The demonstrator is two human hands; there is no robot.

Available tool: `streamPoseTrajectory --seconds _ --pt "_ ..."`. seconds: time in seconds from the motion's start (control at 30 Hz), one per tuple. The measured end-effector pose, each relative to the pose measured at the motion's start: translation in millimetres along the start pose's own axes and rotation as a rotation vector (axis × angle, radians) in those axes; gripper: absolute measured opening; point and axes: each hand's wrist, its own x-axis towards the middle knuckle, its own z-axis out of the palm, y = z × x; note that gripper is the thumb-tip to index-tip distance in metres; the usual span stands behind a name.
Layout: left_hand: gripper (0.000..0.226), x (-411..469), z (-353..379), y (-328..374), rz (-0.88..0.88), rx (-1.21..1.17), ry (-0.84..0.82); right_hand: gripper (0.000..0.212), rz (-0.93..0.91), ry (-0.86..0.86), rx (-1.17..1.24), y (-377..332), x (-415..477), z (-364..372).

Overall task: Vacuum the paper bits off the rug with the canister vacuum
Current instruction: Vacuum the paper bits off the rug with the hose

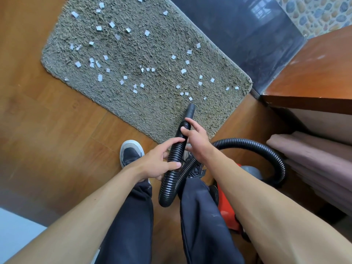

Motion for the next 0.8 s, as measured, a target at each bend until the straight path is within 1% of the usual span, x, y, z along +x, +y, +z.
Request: streamPoseTrajectory --seconds 0.23,0.4,0.5,0.67,0.8 --pt "0.064 -3.0 -3.9 -0.1 0.058 -0.022 0.058 0.043 -0.057 -0.012 -0.093 -8.1 4.2 14.3" --pt "0.065 0.0 -8.4 2.8 0.094 -0.032 0.087 0.043 -0.089 -0.001 -0.111 -15.9 8.3 19.9" --pt "0.065 2.0 -9.9 7.1 0.099 -0.023 0.085 0.042 -0.078 0.025 -0.094 -19.0 10.1 20.1" --pt "0.063 4.8 -6.9 13.7 0.056 0.025 0.046 0.043 -0.057 0.094 -0.044 -12.5 9.7 16.7" --pt "0.063 4.0 -7.6 12.3 0.068 0.048 0.052 0.044 -0.044 0.082 -0.063 -14.3 9.8 14.7"
